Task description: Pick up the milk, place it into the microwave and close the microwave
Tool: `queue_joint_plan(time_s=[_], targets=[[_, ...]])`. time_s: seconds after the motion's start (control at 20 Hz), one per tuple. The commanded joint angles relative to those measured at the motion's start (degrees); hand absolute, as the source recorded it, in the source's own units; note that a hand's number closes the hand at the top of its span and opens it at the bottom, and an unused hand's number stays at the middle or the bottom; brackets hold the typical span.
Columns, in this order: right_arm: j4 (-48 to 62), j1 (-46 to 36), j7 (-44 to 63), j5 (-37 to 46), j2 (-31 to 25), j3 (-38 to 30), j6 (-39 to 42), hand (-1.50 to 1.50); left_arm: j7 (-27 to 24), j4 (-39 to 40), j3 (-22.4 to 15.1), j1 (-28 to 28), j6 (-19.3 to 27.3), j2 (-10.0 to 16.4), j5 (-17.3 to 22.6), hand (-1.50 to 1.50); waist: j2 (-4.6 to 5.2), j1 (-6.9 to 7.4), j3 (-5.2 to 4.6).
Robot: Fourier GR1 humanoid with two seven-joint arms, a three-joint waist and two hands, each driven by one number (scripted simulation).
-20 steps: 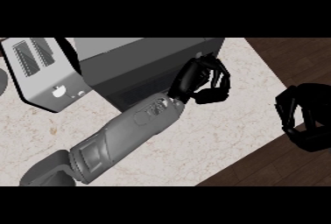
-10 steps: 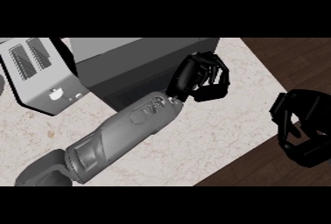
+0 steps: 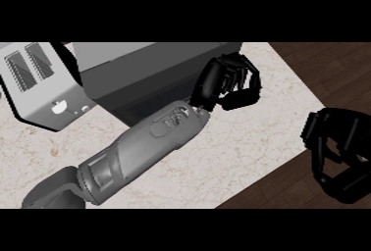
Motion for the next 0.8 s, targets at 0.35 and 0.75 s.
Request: queue_joint_plan(time_s=[0.35, 0.75], targets=[[-4.59, 4.98, 2.93, -0.59, -0.21, 7.98, 4.42, 1.5, 4.12, 0.54, 15.14, 4.55, -2.62, -2.1, 17.47, 1.5, 2.5, 3.46, -0.78], [-9.49, 9.9, 3.88, -0.44, 1.77, 10.38, 0.97, 1.5, 1.72, 2.6, 14.21, 8.18, -10.31, -2.1, 22.48, 1.5, 1.94, 5.88, -0.74]])
